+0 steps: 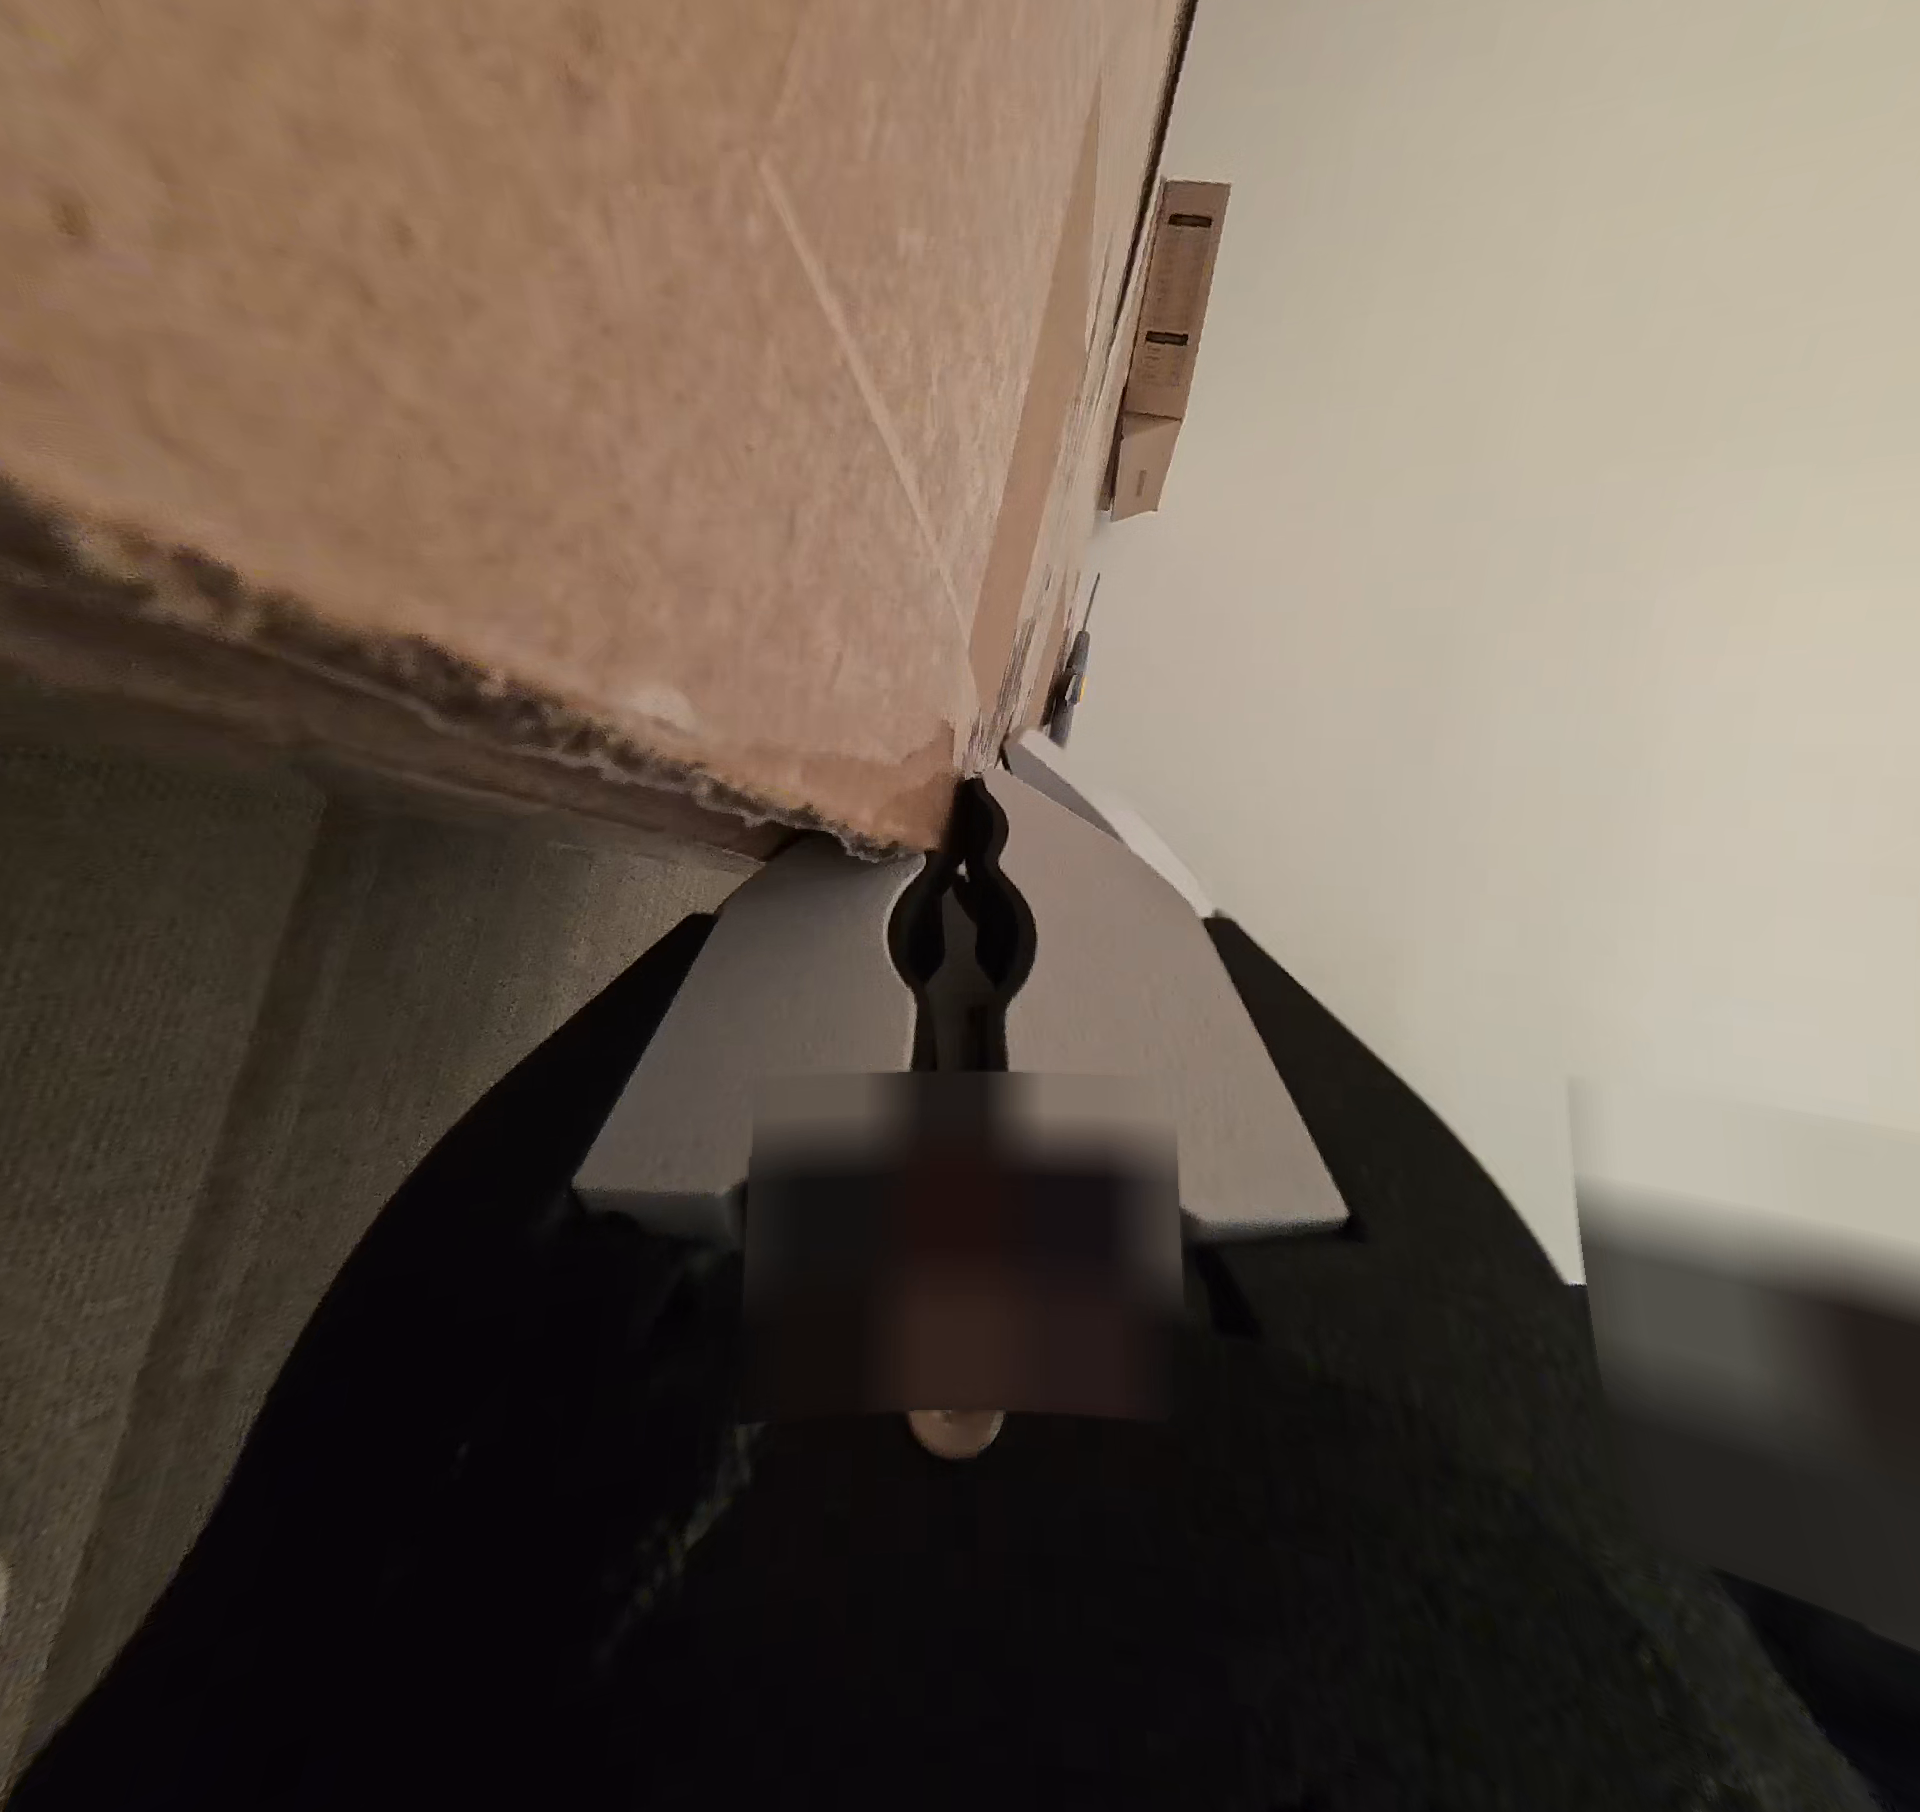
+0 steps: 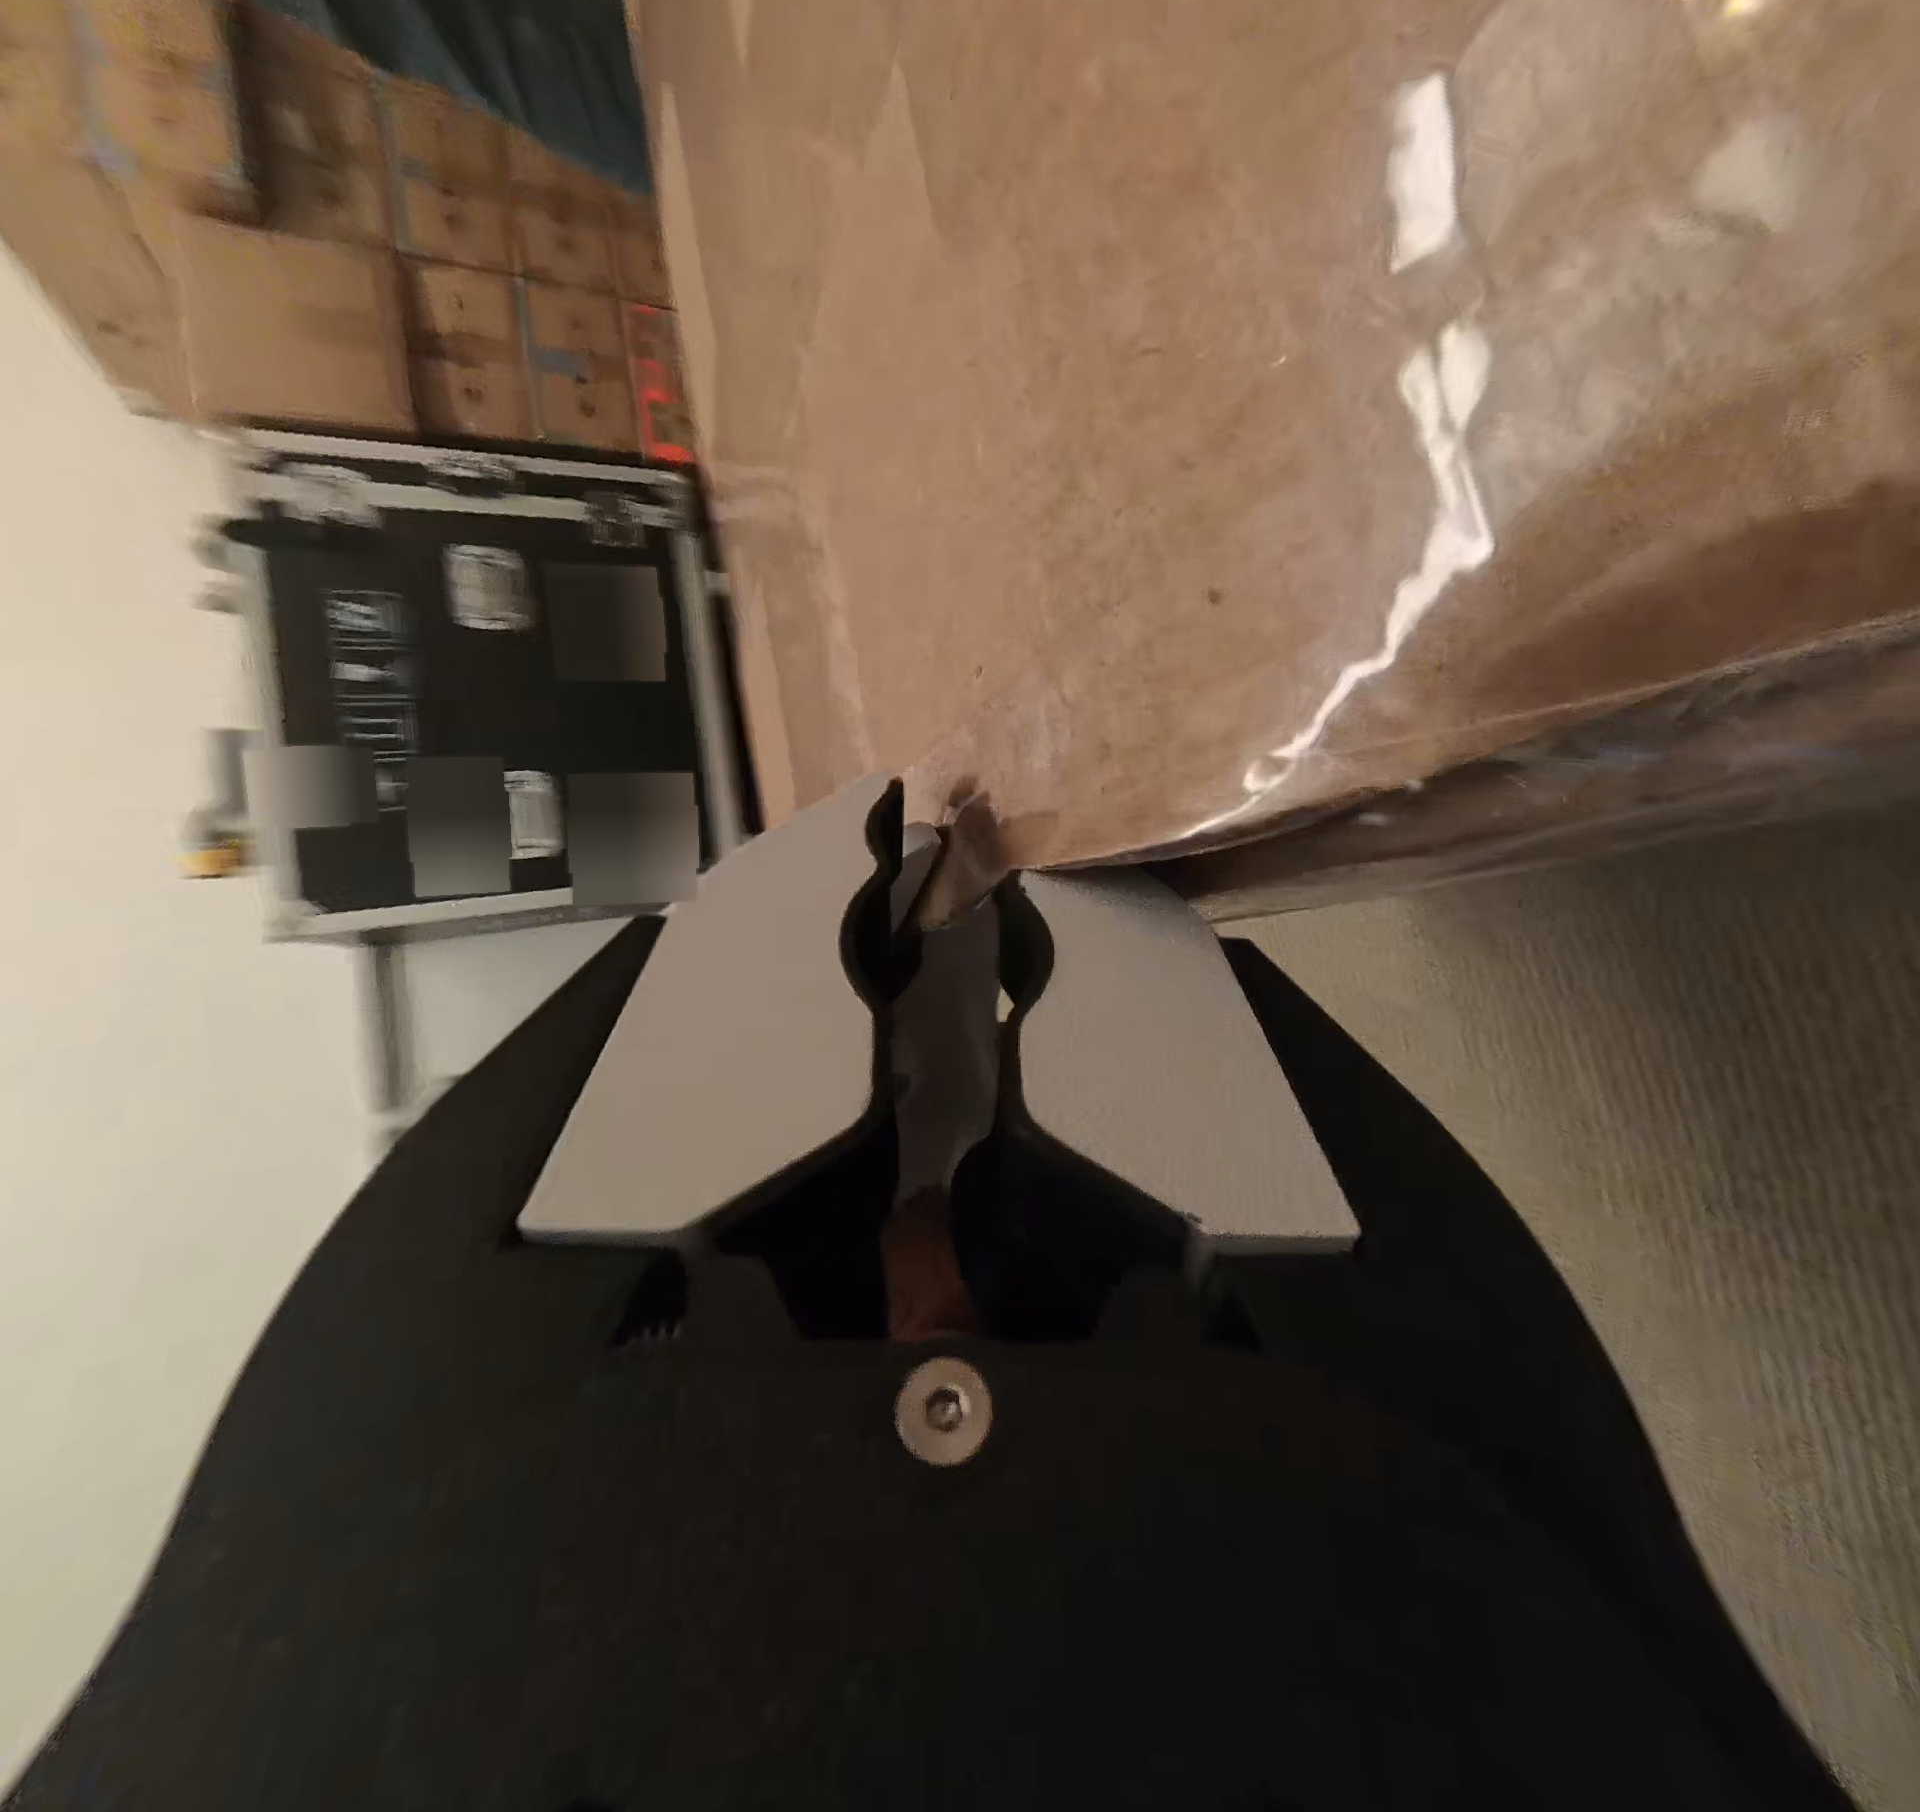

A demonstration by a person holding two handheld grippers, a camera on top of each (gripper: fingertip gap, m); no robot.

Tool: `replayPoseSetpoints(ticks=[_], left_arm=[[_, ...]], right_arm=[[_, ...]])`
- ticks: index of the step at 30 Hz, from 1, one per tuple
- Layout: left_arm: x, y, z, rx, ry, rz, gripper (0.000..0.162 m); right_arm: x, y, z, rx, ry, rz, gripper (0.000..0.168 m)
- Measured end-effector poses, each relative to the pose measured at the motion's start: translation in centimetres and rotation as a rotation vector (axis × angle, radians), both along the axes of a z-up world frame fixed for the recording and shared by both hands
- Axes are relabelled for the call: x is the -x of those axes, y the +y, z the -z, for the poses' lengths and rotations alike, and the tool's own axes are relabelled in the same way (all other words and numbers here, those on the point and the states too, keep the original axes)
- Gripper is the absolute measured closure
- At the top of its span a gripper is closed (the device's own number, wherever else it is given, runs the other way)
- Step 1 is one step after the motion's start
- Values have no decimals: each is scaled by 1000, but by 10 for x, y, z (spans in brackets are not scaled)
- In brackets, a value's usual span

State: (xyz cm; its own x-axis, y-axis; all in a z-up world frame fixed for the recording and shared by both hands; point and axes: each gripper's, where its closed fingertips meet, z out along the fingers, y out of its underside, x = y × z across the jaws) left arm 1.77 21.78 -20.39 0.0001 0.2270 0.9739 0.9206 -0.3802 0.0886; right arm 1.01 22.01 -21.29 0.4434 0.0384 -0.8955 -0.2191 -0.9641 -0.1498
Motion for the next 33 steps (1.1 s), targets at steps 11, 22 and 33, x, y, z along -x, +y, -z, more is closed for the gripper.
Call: replayPoseSetpoints(ticks=[11, 22, 33], left_arm=[[0, 0, -1, 2, -54, 20, 162], [-1, 0, 1, 101, -134, 23, 162], [-1, 0, 1, 84, -123, 30, 162]], right_arm=[[-32, -19, -13, 184, 301, 216, 146], [-58, 1, -5, 157, 474, 489, 127], [-75, 19, 2, 118, 432, 686, 121]])
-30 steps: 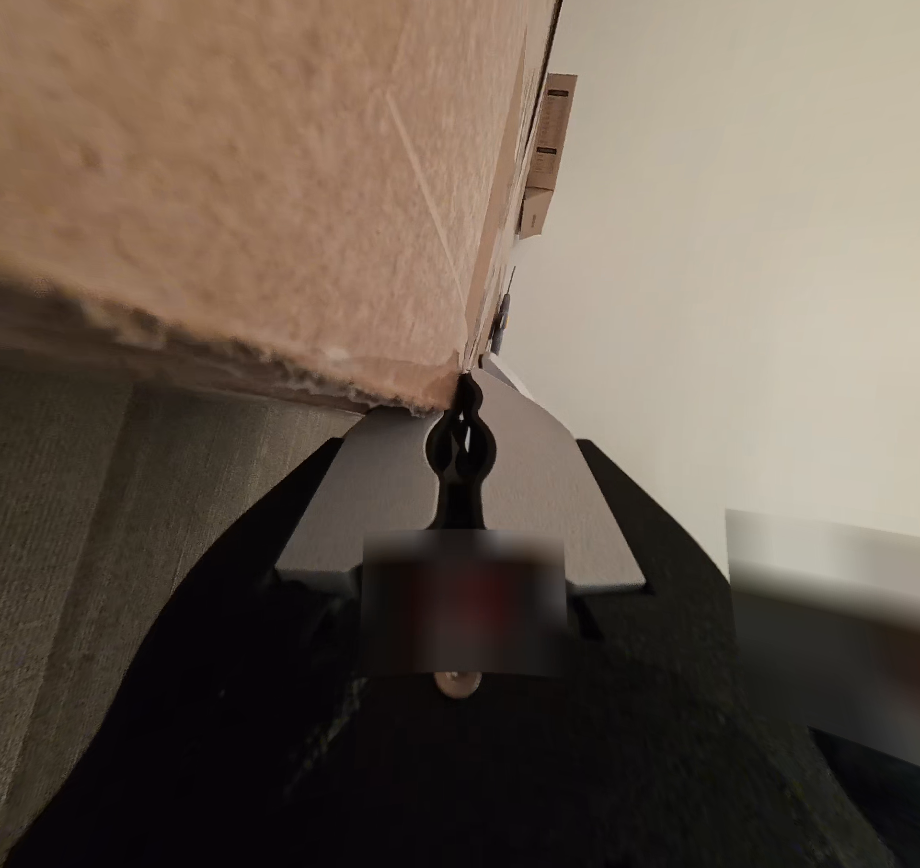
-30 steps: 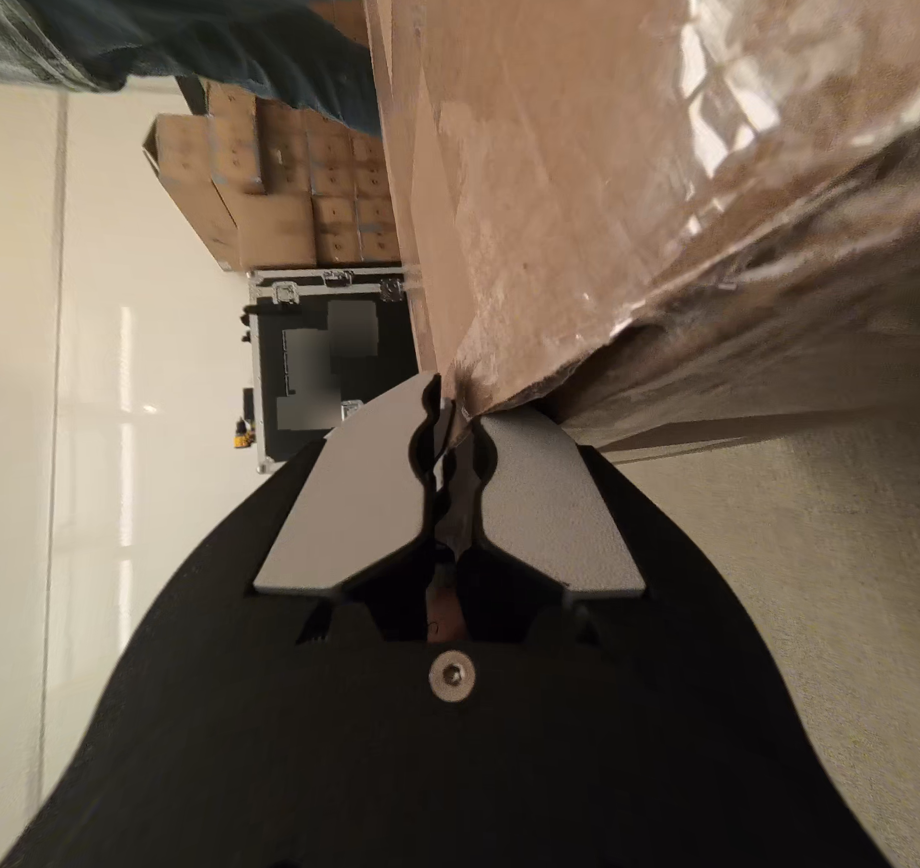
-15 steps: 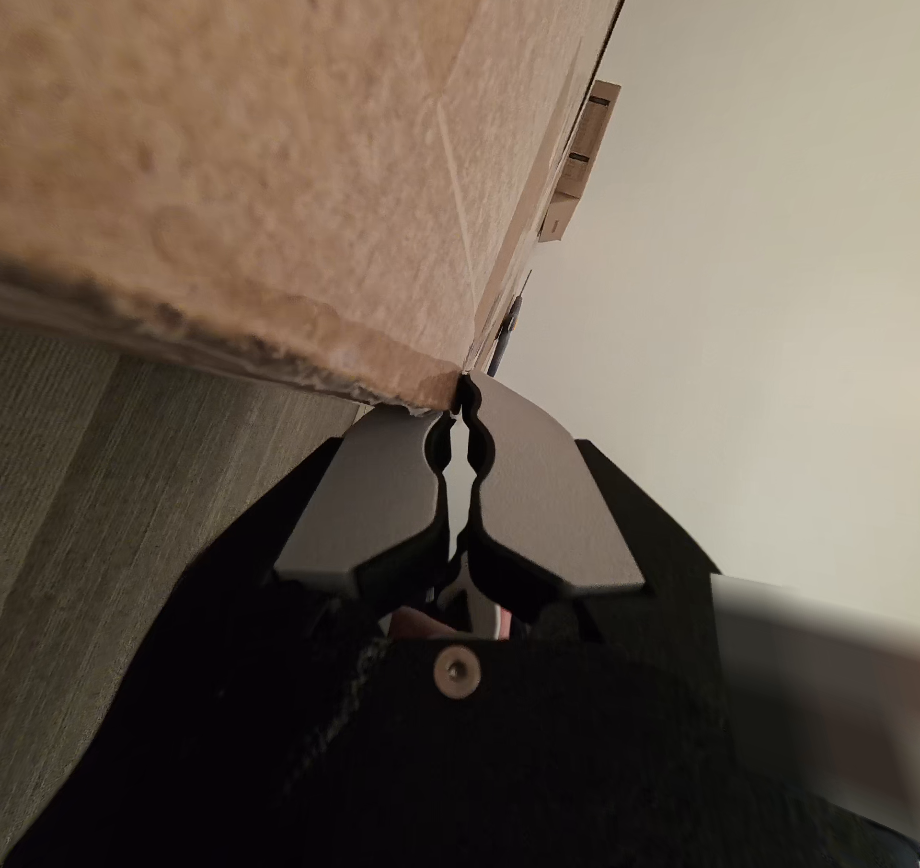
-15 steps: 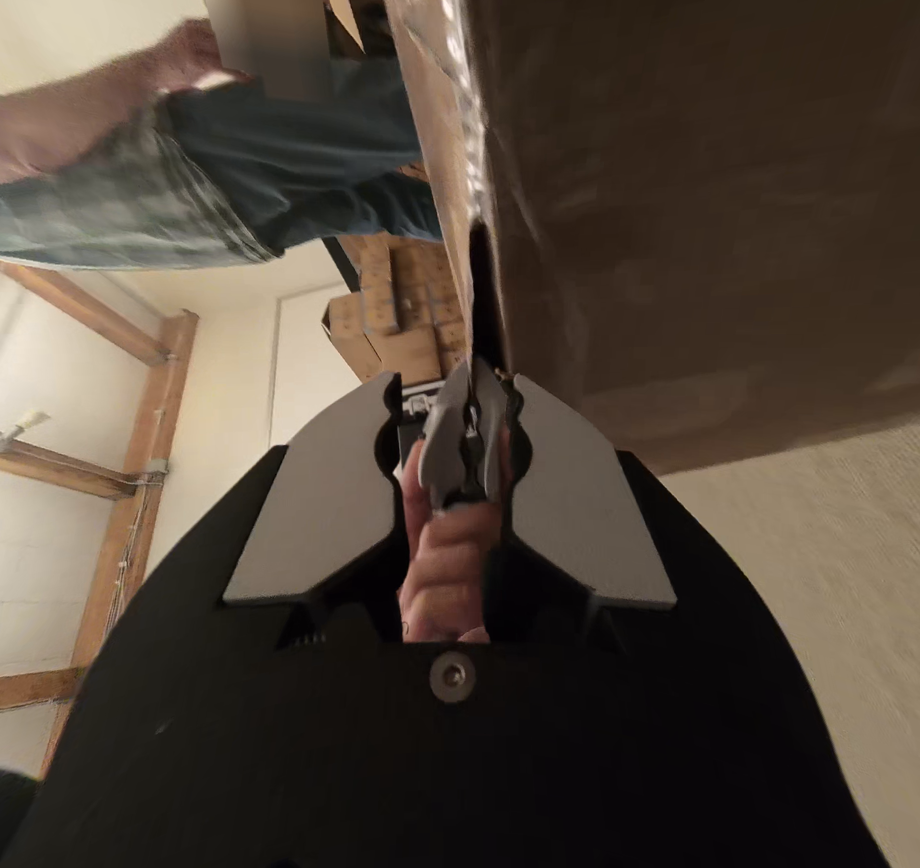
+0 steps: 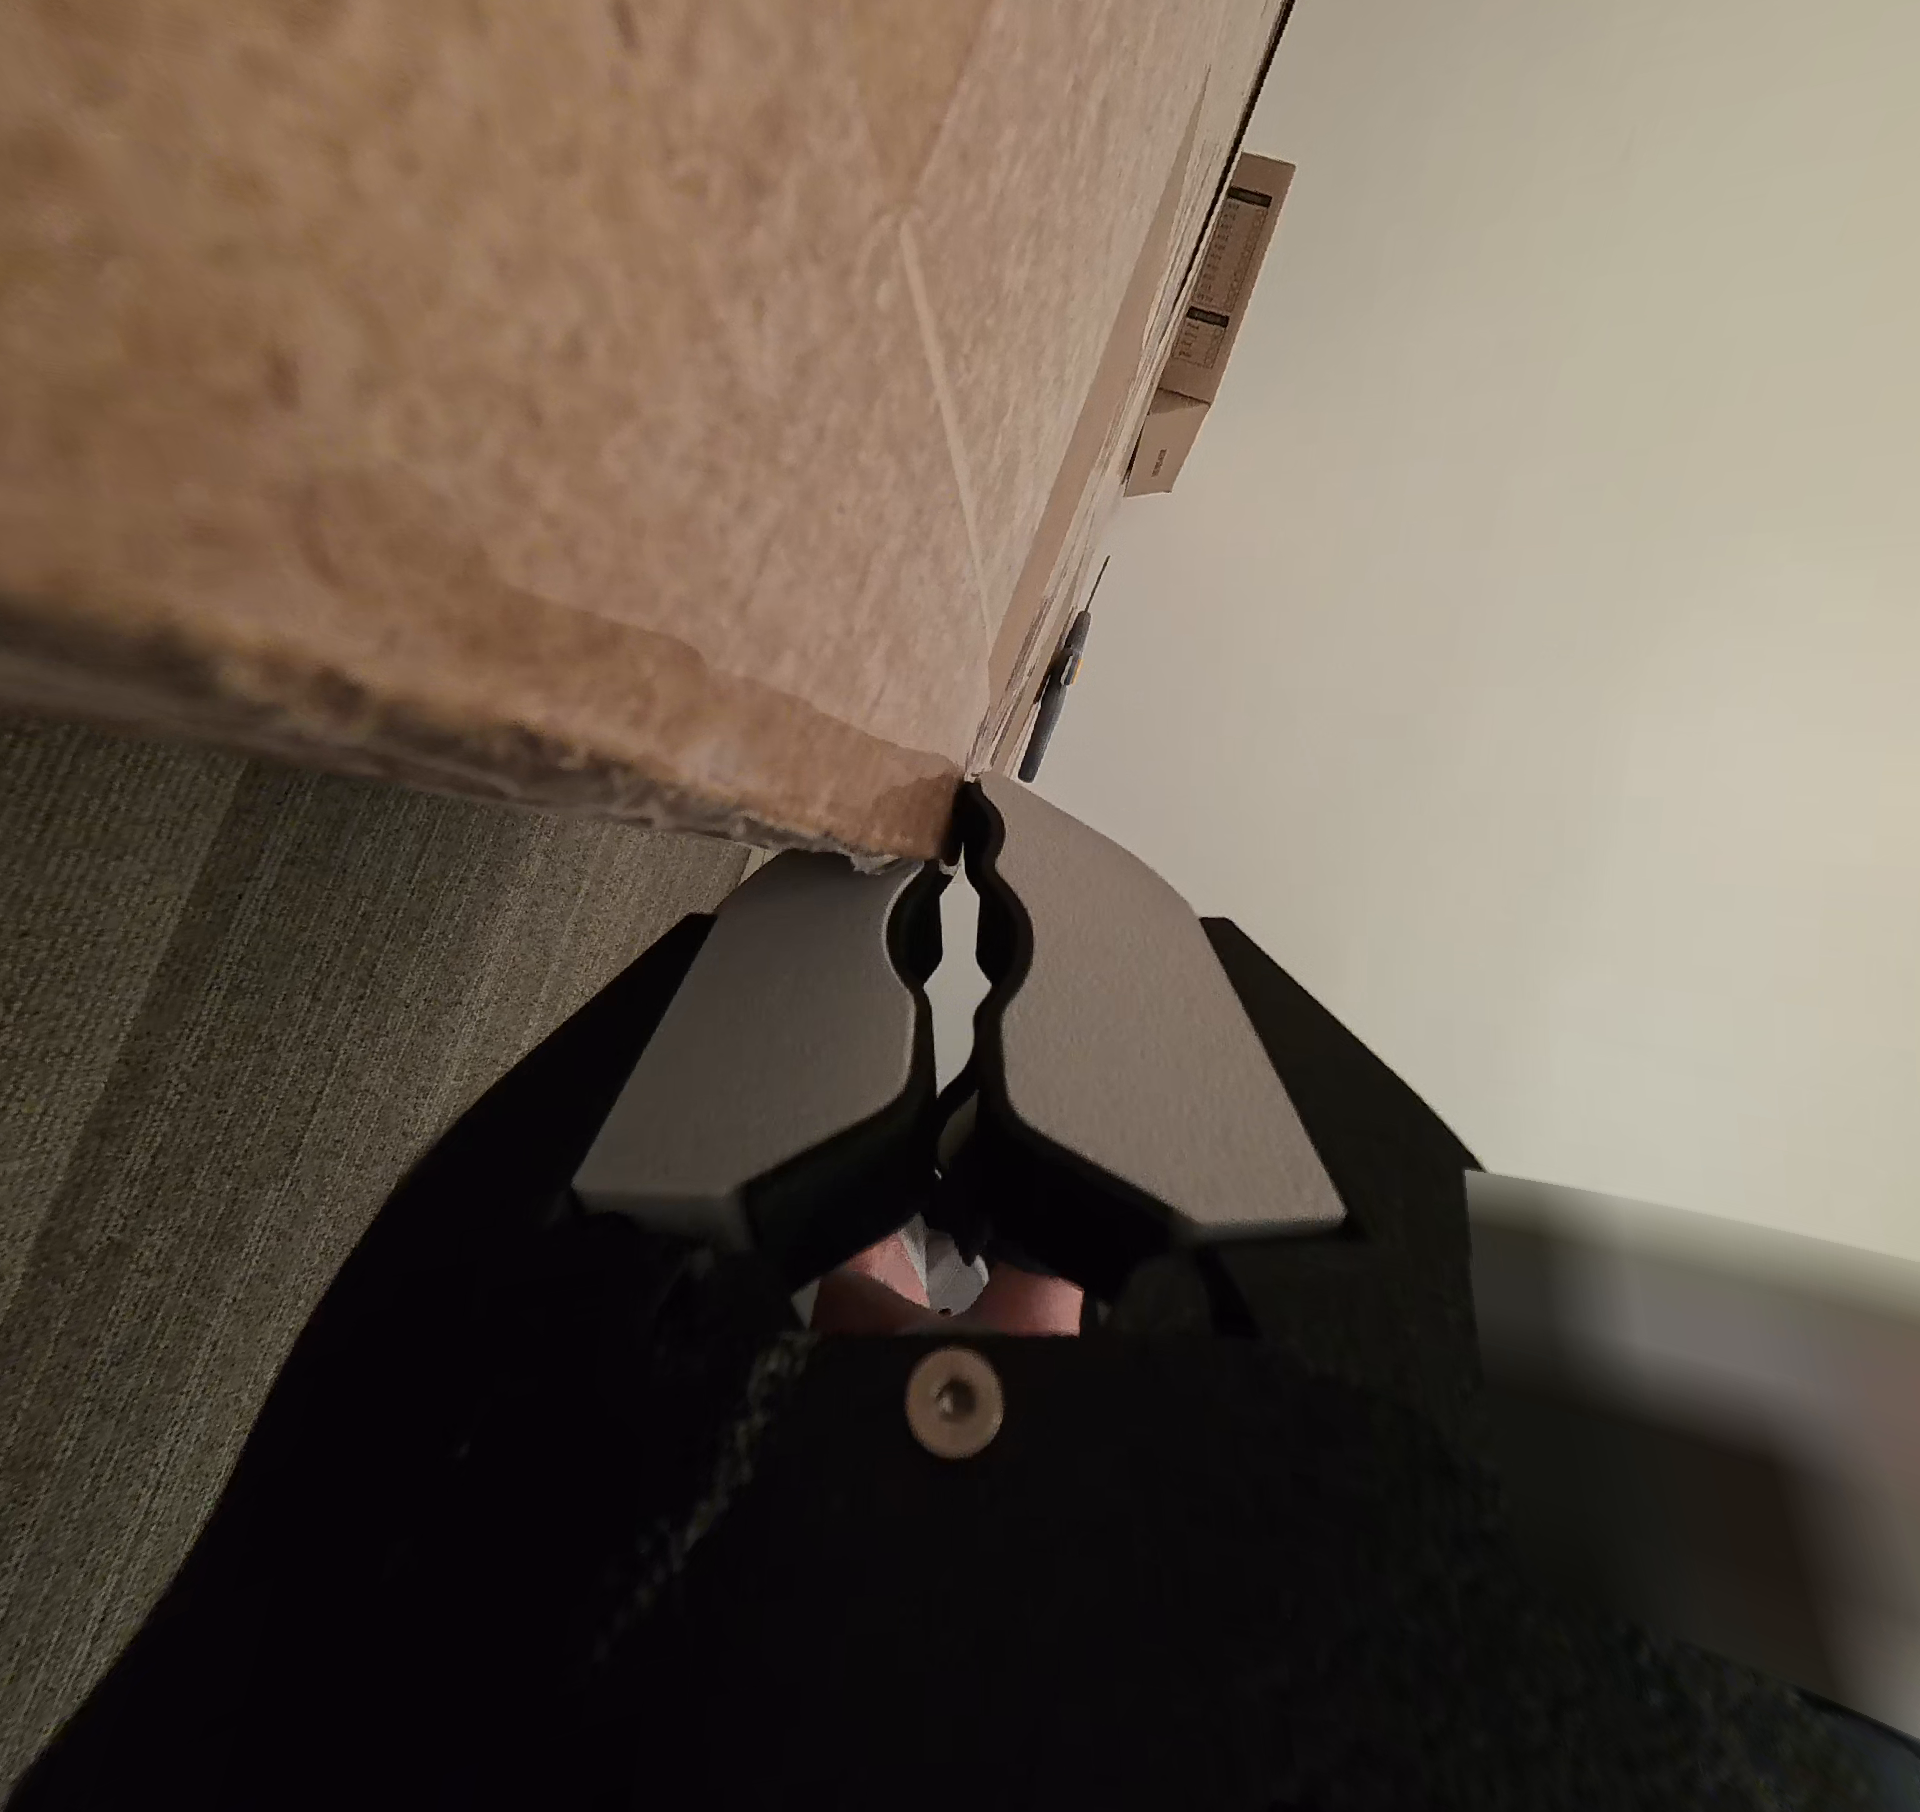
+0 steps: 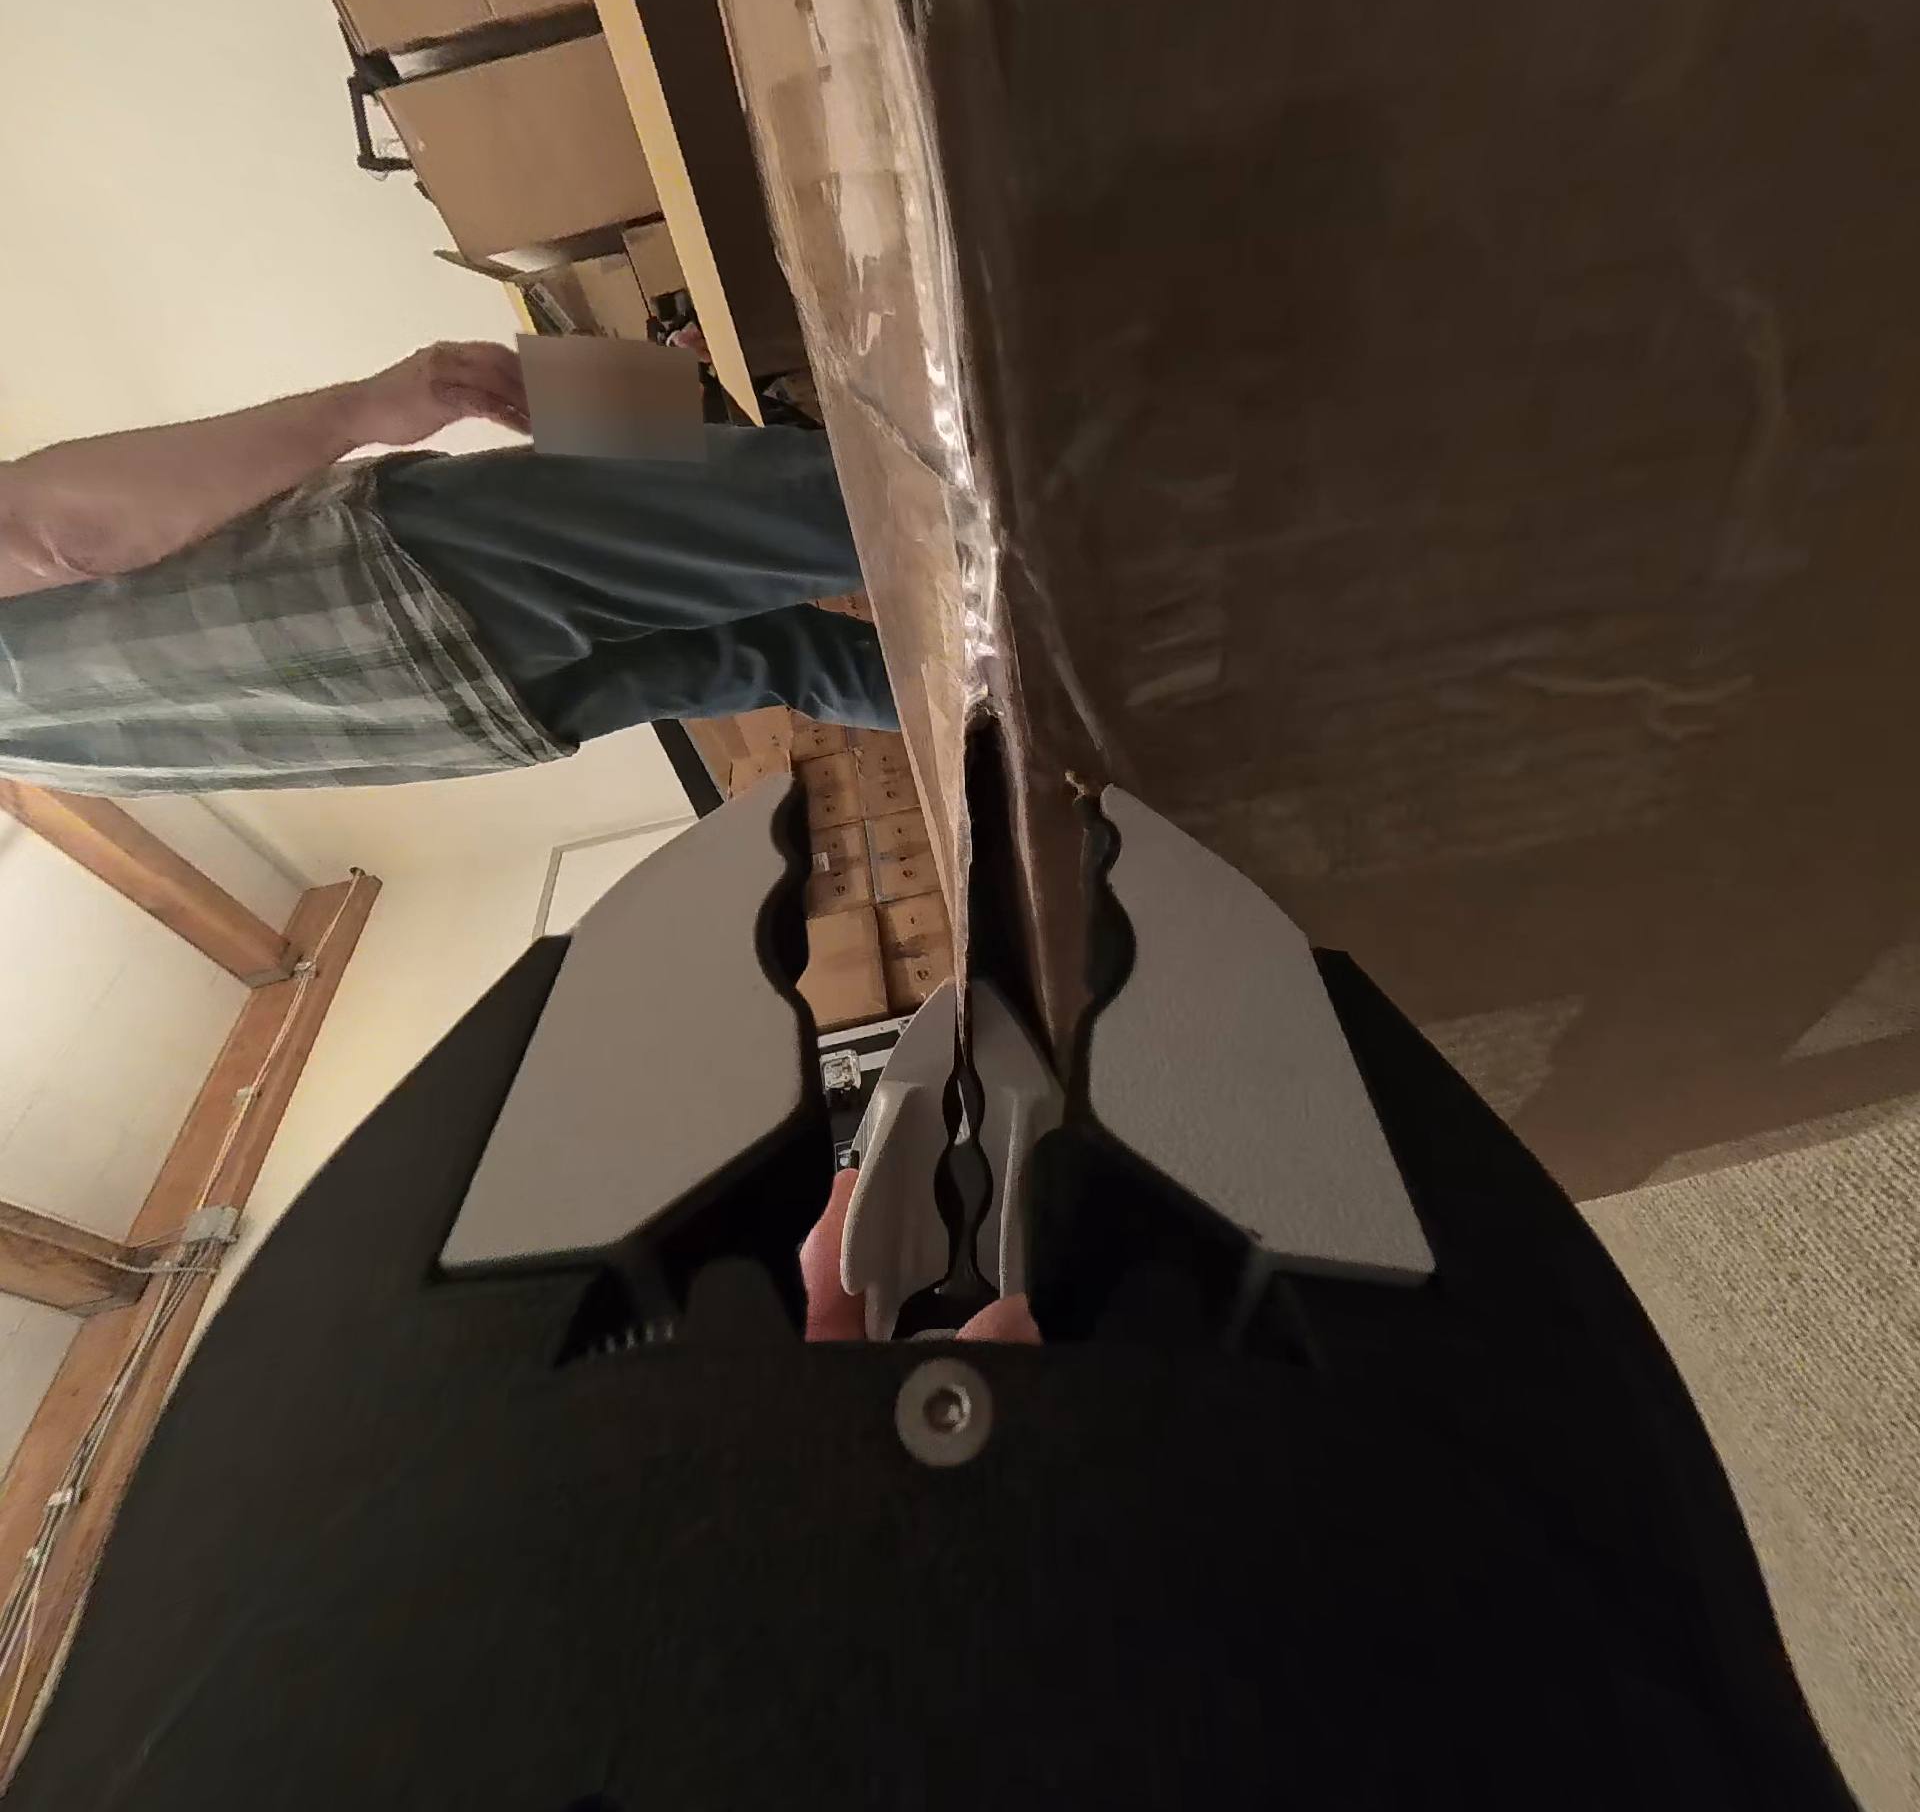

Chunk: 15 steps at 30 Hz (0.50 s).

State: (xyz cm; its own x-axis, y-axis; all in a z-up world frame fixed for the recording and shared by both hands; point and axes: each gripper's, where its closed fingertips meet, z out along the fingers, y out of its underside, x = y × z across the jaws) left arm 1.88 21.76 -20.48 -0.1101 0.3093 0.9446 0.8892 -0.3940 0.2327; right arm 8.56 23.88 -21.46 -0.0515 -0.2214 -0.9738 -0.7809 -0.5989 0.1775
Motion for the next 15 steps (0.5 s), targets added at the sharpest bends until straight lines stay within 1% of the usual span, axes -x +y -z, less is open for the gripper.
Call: replayPoseSetpoints(ticks=[2, 3, 4, 6, 8, 12, 15], left_arm=[[0, 0, 0, 0, 0, 1, 162], [0, 0, 0, 0, 1, 1, 162], [0, 0, 0, 0, 1, 1, 162], [0, 0, 0, 1, 1, 1, 162], [0, 0, 0, 4, 0, 2, 162], [0, 0, 0, 5, -2, 3, 162], [0, -1, 0, 5, 2, 19, 162]], right_arm=[[-1, 0, -2, -8, 38, 13, 121], [-4, 0, -8, -37, 63, 30, 127], [-5, 1, -14, -61, 72, 27, 130], [2, 0, -13, -47, 3, -32, 128], [5, 5, -16, -52, 16, -34, 129], [4, 8, -12, -48, 20, 14, 140], [3, 10, -11, -40, 19, 70, 144]])
